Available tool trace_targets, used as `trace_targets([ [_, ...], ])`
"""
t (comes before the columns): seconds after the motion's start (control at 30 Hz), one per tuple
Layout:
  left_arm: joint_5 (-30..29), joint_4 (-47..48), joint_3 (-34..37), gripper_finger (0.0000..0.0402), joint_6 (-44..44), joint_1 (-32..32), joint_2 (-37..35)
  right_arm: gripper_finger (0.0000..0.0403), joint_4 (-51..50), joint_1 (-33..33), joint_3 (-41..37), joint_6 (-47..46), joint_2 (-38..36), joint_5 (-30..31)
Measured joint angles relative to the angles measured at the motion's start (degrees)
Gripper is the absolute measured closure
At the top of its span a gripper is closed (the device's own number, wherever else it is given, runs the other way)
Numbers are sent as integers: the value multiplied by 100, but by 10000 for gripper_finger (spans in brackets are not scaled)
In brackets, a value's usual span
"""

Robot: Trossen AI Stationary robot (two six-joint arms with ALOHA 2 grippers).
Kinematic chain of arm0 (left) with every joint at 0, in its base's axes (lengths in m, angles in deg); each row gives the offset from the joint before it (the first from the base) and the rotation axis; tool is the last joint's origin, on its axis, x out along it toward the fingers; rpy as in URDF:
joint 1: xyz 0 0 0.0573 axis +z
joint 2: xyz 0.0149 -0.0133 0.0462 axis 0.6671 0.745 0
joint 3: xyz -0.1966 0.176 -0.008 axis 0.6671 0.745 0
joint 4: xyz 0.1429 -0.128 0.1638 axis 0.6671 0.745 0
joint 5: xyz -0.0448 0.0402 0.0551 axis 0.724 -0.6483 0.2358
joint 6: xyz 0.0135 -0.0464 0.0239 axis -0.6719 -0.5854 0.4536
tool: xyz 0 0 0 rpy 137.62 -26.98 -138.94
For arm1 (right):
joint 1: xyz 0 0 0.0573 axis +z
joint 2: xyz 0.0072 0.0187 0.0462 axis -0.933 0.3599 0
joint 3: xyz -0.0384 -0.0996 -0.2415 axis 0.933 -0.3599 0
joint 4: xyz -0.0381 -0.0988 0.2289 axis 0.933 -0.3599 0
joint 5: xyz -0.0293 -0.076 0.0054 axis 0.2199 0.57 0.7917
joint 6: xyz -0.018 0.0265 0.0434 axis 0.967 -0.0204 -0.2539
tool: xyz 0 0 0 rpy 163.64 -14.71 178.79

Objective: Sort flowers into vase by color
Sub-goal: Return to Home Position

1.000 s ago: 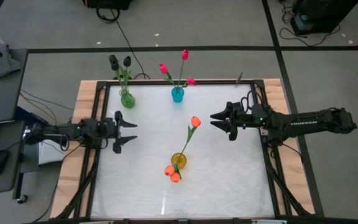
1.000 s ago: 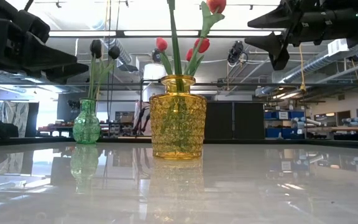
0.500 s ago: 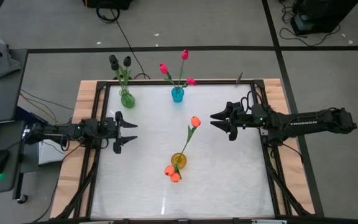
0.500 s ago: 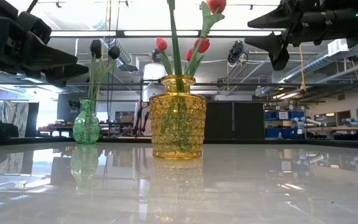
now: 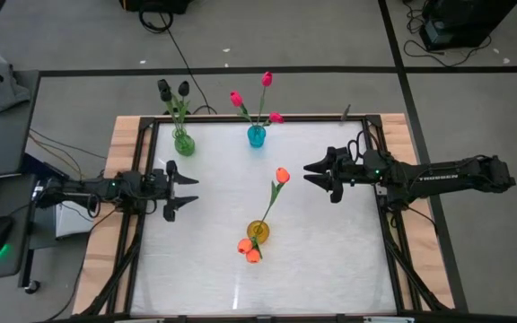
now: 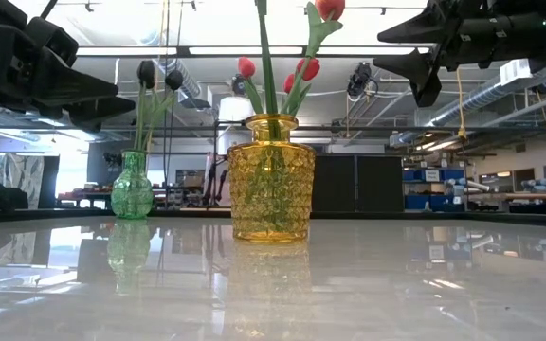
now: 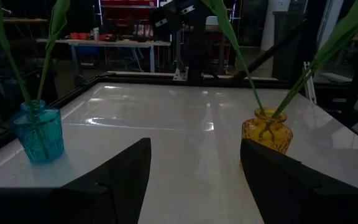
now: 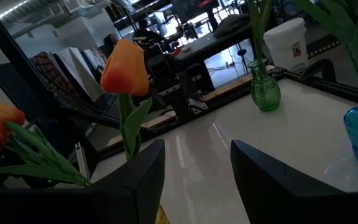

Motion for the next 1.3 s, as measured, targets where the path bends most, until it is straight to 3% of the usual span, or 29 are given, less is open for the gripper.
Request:
trace_targets([
  [0.63,-1,-11,0,147,-2,0,0,210,-15,-1,0,0,-215,0],
  [1.03,-2,-14,0,147,-3,-1,-1,210,-1161,233,0,2083,-1611,-188],
  [1.17,-2,-14,0,147,-3,0,0,210,-1766,398,-29,2230,-2077,-190],
  [1.3,-2,-14,0,147,-3,0,0,210,-1477,477,-428,2452,-2473,-185],
])
